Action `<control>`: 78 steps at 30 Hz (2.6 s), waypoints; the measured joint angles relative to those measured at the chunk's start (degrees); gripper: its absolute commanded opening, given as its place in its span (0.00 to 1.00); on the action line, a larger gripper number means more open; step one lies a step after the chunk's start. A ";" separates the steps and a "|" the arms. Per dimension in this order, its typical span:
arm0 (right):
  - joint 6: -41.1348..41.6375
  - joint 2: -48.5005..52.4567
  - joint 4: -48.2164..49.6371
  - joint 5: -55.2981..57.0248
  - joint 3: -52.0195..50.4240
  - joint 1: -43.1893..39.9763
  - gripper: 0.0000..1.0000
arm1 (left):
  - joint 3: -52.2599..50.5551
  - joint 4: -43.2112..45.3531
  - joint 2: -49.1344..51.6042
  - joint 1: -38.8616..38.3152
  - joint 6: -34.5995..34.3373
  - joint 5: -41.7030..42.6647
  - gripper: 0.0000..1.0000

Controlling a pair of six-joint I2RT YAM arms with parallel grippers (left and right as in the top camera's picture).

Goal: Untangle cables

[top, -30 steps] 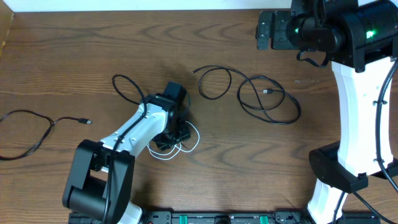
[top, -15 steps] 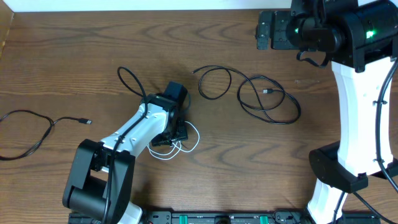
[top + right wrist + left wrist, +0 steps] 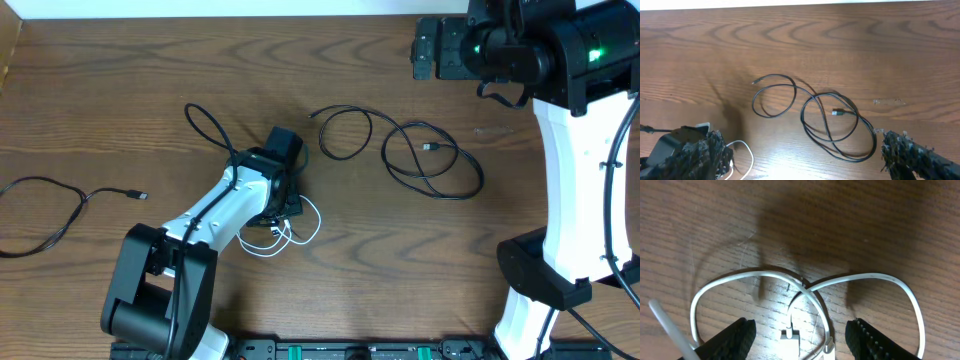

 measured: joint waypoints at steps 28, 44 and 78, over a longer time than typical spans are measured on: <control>0.00 0.00 0.00 0.02 0.00 -0.02 0.99 | -3.78 11.41 1.16 -0.07 -5.60 -2.12 0.08; 0.00 0.00 0.00 0.02 0.00 0.00 0.99 | 0.52 7.56 -16.02 -0.07 0.55 4.02 0.08; 0.00 0.00 0.00 0.00 0.00 -0.02 0.99 | 6.95 -7.21 0.48 -0.55 2.97 13.64 0.31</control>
